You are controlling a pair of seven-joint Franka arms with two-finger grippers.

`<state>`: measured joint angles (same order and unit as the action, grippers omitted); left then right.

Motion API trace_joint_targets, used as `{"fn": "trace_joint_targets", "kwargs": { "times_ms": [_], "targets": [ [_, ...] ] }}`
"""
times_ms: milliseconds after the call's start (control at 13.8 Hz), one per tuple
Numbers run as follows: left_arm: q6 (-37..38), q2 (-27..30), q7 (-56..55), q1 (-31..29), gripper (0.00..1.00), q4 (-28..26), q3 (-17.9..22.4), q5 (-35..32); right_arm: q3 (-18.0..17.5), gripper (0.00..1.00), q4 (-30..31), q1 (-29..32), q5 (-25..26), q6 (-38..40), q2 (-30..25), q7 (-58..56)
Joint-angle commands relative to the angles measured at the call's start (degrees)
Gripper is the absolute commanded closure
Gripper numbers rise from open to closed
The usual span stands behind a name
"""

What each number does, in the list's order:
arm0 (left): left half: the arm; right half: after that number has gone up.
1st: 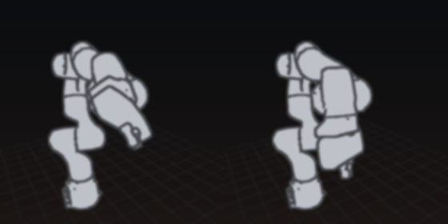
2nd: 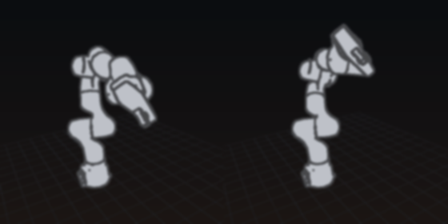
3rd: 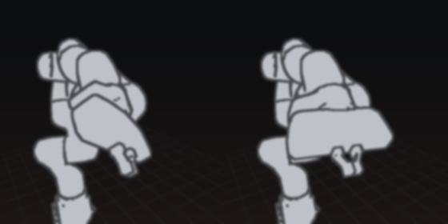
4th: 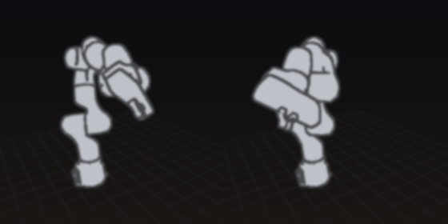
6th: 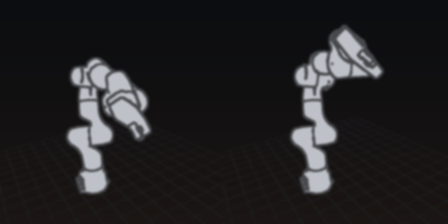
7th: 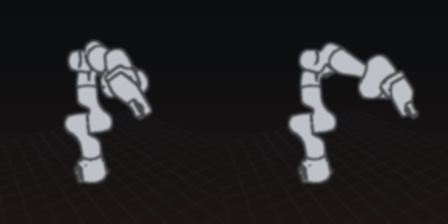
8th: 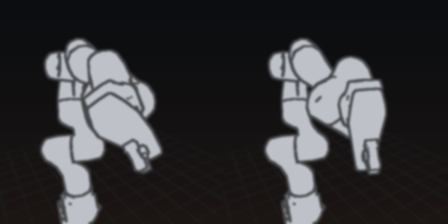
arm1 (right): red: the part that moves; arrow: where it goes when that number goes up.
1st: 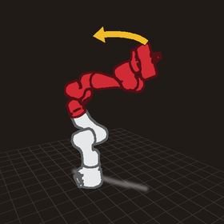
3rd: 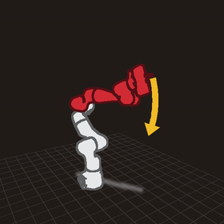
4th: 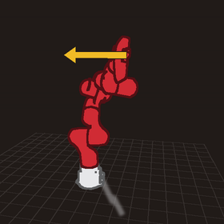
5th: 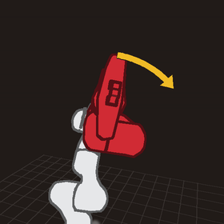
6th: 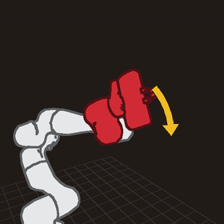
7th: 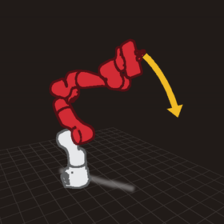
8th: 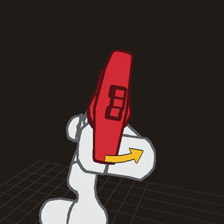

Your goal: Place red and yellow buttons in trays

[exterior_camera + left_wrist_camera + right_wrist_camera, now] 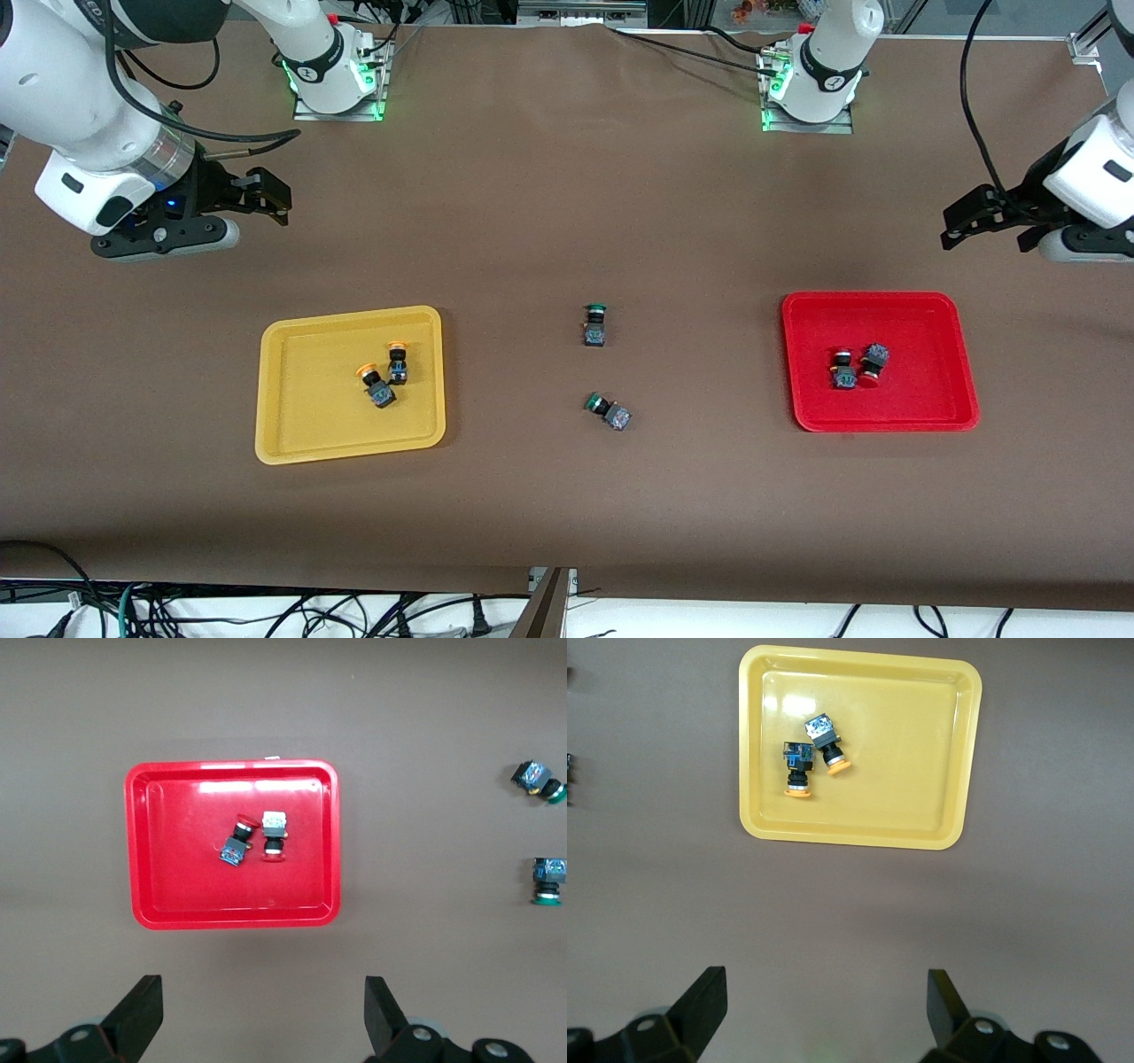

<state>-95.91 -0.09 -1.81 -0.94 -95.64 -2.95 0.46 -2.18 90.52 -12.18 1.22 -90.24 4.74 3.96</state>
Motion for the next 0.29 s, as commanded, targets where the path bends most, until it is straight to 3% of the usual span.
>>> {"fn": "trace_joint_targets", "kwargs": {
  "times_ms": [0, 218],
  "targets": [
    [-0.51, 2.29, 1.28, -0.99, 0.00, -2.88, -1.09, -2.13, -0.63, 0.00, -0.96, 0.67, 0.80, 0.41, 0.10, 0.34],
    [-0.69, 3.26, 1.10, -0.99, 0.00, -3.06, -0.92, -2.22, -0.63, 0.00, -1.04, 0.67, 0.89, 0.41, 0.18, -0.01]
  ]
}}
